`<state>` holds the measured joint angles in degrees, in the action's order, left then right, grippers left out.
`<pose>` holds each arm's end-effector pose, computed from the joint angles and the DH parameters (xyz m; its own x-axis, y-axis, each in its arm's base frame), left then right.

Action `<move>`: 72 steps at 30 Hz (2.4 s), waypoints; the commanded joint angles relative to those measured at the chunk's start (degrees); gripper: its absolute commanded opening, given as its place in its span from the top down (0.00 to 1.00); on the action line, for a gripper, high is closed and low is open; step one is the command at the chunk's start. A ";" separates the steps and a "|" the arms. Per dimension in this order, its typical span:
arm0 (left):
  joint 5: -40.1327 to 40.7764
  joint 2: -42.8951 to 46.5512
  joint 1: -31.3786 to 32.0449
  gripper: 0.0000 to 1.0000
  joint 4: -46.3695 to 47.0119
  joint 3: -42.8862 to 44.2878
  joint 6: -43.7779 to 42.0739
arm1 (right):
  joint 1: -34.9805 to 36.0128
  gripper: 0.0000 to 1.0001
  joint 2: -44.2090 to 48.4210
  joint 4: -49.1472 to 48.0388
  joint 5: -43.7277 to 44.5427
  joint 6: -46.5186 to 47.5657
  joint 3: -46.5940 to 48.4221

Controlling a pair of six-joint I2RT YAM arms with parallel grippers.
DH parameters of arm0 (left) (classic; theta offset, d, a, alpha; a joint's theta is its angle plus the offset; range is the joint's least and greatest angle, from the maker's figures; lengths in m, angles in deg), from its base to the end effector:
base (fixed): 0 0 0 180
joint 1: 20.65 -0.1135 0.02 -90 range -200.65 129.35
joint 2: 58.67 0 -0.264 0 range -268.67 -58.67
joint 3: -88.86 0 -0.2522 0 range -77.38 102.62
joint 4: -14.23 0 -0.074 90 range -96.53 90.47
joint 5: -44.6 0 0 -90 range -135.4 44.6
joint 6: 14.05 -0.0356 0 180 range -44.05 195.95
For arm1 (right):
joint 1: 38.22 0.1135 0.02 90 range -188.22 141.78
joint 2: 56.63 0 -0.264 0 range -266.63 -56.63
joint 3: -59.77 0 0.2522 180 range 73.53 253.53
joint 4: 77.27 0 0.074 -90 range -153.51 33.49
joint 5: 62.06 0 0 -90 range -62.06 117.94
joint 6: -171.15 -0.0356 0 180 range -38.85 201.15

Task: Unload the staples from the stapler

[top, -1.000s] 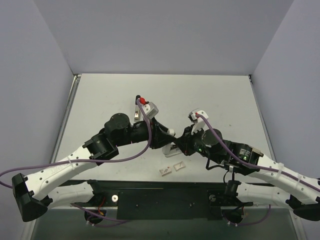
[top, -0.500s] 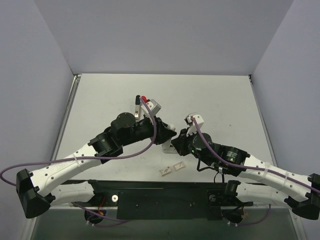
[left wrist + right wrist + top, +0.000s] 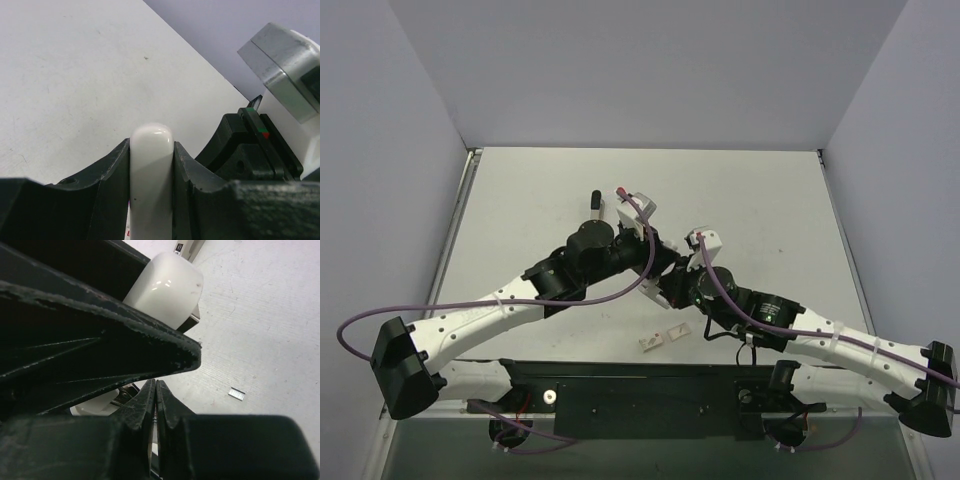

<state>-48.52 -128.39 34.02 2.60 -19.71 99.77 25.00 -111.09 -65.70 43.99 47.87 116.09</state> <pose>0.1653 -0.2365 0.3498 -0.4327 -0.0870 -0.8974 0.7334 0.5450 -0.4064 0.1103 0.1967 0.3183 -0.4669 0.2452 -0.8496 -0.5729 0.6480 0.5019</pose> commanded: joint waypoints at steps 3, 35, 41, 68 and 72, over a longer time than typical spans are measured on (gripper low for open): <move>5.40 -1.39 -0.10 1.00 11.49 4.29 0.89 | -2.74 1.00 -1.09 -7.20 -4.97 -2.14 -2.04; 16.03 -4.82 -5.63 1.00 24.32 -1.95 3.17 | -20.33 1.00 -10.84 -27.42 -29.15 -10.05 -7.76; 15.42 -8.06 -8.00 1.00 27.13 -2.03 4.22 | -22.35 1.00 -15.58 -32.51 -34.24 -13.12 -7.50; 14.19 -19.93 -9.50 1.00 30.83 -0.63 5.19 | -25.25 1.00 -25.17 -44.82 -45.41 -14.62 -2.40; 13.49 -22.21 -9.94 1.00 30.92 0.42 5.28 | -25.34 1.00 -25.17 -45.96 -45.85 -15.85 -3.28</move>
<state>-34.33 -147.77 24.54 25.99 -23.10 103.18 -2.12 -137.01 -103.28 6.88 34.78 110.81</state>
